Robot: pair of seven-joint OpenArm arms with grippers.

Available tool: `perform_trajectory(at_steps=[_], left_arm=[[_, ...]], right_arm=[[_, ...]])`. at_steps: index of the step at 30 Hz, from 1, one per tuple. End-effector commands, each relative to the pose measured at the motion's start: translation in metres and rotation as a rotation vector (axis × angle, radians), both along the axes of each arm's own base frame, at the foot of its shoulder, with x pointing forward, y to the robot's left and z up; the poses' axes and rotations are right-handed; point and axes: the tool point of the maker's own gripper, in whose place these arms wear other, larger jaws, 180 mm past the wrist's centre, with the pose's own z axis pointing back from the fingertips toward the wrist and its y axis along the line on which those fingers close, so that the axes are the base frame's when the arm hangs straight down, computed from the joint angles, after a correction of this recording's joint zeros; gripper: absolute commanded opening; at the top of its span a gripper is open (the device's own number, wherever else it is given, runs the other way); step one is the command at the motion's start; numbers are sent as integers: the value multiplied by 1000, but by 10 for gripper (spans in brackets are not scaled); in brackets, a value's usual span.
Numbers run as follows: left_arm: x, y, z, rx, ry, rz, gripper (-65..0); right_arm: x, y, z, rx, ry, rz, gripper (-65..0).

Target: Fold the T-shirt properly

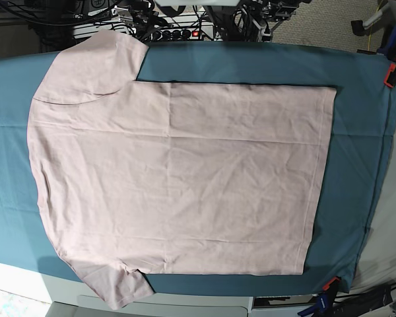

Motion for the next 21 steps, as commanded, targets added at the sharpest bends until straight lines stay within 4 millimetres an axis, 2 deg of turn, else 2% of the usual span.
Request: perform_trajectory(at_steps=[1,9,12,17,21], left_arm=[[1,-2,0,-9,-2,6,-576],[1,-1,0,-9,-2,5,-576],[-3,4,0,1,18,2,-576],[-12,24,2,26,39,-43,-576],[-31,44,6,47,33,-65,-576]], right_arm=[[6,-6,1,-14,-18,-1,-650],[6,-6,1,-14,-17,-1,-650],[3,-8,1,-17,-9,6,-650],[-11,-31,3,-66,16,78,-650],[-29,-57,9,-111,27,89,-650]])
